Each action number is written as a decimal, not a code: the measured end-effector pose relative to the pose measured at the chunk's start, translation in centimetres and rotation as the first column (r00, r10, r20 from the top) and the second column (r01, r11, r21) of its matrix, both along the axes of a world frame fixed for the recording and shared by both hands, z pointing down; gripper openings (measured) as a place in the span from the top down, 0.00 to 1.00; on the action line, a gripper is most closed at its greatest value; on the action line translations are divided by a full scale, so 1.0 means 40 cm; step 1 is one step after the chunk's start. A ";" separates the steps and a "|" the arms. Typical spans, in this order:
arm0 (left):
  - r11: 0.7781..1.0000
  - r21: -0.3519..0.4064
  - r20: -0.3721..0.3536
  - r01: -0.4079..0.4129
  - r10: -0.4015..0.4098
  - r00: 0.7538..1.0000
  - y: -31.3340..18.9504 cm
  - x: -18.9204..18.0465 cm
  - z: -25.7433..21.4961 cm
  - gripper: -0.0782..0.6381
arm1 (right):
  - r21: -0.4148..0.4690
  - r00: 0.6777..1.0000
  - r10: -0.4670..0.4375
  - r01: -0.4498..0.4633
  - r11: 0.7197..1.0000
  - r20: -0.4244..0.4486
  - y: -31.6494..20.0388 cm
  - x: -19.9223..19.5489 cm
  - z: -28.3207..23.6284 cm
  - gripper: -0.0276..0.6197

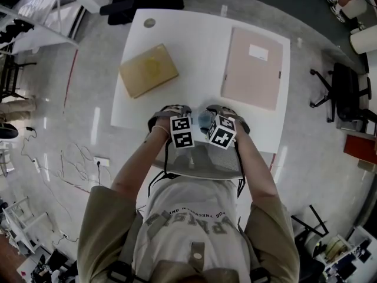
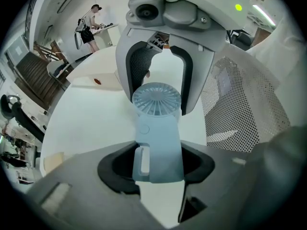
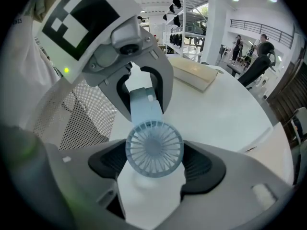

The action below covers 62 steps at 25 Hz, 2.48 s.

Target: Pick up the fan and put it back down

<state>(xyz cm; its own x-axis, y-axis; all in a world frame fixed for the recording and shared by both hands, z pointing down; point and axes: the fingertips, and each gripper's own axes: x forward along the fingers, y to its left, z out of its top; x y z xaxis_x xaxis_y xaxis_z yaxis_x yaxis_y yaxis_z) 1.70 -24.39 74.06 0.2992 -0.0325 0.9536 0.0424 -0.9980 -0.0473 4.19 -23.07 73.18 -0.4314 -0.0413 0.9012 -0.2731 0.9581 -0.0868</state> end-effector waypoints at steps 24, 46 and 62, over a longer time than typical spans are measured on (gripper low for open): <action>0.999 -0.033 0.057 -0.031 0.033 0.998 0.015 -0.010 0.025 0.58 | -0.029 0.995 0.043 -0.041 0.999 0.086 0.013 -0.008 0.023 0.43; 0.998 -0.058 0.007 -0.024 0.024 1.000 0.015 -0.014 0.025 0.57 | -0.063 0.985 0.095 -0.086 0.994 0.147 0.013 -0.016 0.017 0.43; 0.996 -0.084 -0.024 0.022 -0.024 0.999 0.018 -0.026 0.021 0.55 | -0.074 0.980 0.124 -0.114 0.991 0.155 0.017 -0.013 0.020 0.43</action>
